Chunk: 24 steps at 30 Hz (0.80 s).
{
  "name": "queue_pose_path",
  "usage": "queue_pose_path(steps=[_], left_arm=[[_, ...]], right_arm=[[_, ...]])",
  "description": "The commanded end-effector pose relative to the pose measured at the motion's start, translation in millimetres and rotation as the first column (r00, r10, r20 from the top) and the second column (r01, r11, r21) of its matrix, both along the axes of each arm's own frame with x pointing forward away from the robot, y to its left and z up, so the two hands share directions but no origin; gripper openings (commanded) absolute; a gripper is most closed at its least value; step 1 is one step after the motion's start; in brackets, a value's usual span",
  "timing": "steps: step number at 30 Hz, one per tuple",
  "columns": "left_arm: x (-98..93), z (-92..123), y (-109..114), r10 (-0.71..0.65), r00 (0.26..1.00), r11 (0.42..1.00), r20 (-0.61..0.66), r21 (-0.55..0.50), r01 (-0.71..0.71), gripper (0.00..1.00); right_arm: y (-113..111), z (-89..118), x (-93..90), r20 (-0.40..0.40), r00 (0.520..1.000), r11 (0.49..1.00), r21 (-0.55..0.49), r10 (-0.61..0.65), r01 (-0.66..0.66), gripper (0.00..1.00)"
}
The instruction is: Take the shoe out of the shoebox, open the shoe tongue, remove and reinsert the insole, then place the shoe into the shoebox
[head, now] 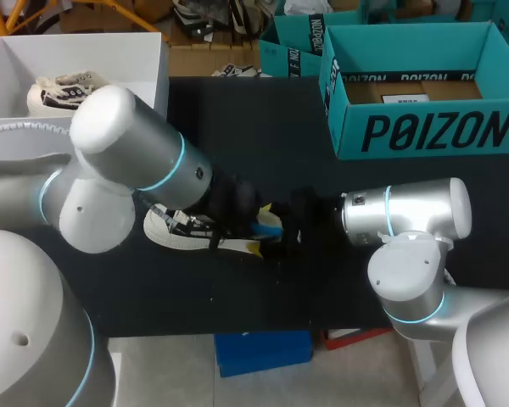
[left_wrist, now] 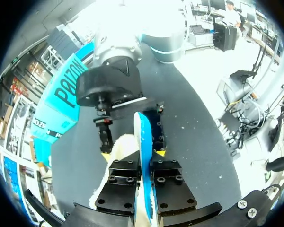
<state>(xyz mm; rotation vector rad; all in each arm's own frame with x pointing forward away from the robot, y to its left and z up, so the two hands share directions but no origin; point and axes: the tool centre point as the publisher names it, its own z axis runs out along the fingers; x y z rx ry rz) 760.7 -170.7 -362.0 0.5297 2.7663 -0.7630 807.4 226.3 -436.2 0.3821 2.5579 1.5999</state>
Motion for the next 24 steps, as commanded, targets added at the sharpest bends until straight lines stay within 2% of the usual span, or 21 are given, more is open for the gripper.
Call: queue_pose_path(steps=[1,8,19,24], left_arm=[[-13.2,38.9,32.3,-0.077,0.996,0.988,-0.045,-0.137,0.071,0.0],[-29.5,87.7,31.5,-0.155,0.984,0.948,-0.092,-0.295,0.122,0.0],[-47.7,162.7,21.7,-0.183,0.976,0.872,-0.12,-0.478,0.105,0.0],[-49.7,189.1,21.0,-0.269,0.951,0.79,-0.154,-0.6,0.126,0.0]], right_arm=[[6.2,-15.7,5.9,0.004,1.0,1.0,0.004,-0.006,0.006,0.0],[6.2,-15.7,5.9,0.004,1.0,1.0,0.004,-0.006,0.006,0.0],[6.2,-15.7,5.9,0.004,1.0,1.0,0.004,-0.006,0.006,0.0],[6.2,-15.7,5.9,0.004,1.0,1.0,0.004,-0.006,0.006,0.0]])
